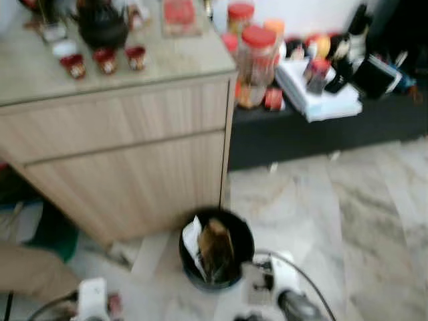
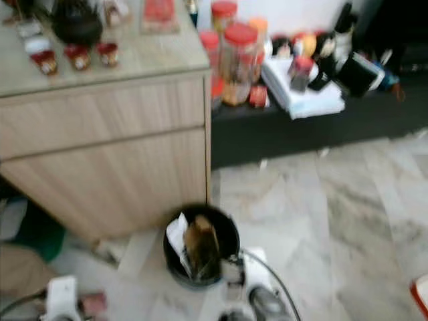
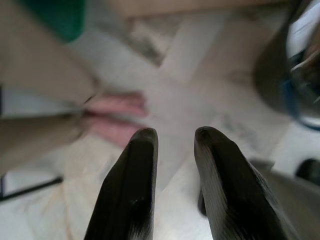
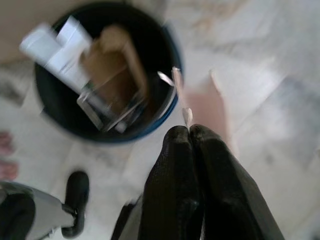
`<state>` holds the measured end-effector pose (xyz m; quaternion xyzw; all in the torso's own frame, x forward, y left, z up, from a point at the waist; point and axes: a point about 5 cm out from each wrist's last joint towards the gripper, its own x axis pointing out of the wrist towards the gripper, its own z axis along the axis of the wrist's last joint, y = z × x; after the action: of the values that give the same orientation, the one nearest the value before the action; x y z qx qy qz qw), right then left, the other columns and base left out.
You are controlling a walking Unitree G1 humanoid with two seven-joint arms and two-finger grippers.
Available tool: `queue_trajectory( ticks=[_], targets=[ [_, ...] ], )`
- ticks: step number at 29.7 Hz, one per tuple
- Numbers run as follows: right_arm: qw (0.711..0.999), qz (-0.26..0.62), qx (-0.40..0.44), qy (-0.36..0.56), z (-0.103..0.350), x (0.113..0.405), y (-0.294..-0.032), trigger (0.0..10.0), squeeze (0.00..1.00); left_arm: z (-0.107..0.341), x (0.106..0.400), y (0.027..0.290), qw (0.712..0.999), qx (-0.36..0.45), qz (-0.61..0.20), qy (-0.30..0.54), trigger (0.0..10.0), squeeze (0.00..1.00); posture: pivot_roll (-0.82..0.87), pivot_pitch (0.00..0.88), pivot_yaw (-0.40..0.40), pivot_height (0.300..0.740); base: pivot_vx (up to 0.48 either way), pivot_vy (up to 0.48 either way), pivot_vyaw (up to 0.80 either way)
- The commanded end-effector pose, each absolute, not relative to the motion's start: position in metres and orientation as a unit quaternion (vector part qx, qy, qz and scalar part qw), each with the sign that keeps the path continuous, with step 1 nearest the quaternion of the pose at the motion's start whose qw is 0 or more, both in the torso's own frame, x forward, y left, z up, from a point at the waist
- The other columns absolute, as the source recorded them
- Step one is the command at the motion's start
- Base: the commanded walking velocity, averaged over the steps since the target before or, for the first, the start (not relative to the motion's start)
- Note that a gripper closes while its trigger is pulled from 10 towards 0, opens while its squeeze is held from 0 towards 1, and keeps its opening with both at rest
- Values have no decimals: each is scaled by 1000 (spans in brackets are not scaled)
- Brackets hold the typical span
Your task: Picking trash to rubbish bin
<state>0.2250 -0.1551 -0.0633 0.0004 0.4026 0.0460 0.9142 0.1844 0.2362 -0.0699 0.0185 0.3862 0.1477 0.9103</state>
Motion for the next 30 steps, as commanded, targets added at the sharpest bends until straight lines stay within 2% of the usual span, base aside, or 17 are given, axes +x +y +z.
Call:
queue_trajectory(
  ticks=[1,6,9,13,15,20,30],
  targets=[
    [915,81,-1,395,-62,228,-139,10000,0,-66,186,244,915,44,139,375,10000,0,136,167,-32,740,356,0,0],
    [921,148,10,361,-48,245,-122,10000,0,-46,221,224,949,86,57,297,10000,0,134,162,-34,740,0,0,0],
    [920,157,13,359,-46,247,-120,10000,0,-43,226,221,952,93,49,288,10000,0,134,162,-34,740,0,0,0],
    [924,218,14,314,-25,270,-100,10000,0,-10,272,175,972,96,-86,195,10000,0,136,154,-41,740,0,0,0],
    [927,232,14,295,-16,279,-92,10000,0,-2,281,151,965,88,-173,178,10000,0,137,162,-44,740,0,0,0],
    [931,245,23,270,-3,289,-78,10000,0,4,283,127,945,84,-266,171,10000,0,135,175,-45,740,0,0,0],
    [934,261,7,245,10,299,-62,10000,0,5,278,125,931,80,-306,181,10000,0,150,196,-53,740,0,0,0]
  ],
)
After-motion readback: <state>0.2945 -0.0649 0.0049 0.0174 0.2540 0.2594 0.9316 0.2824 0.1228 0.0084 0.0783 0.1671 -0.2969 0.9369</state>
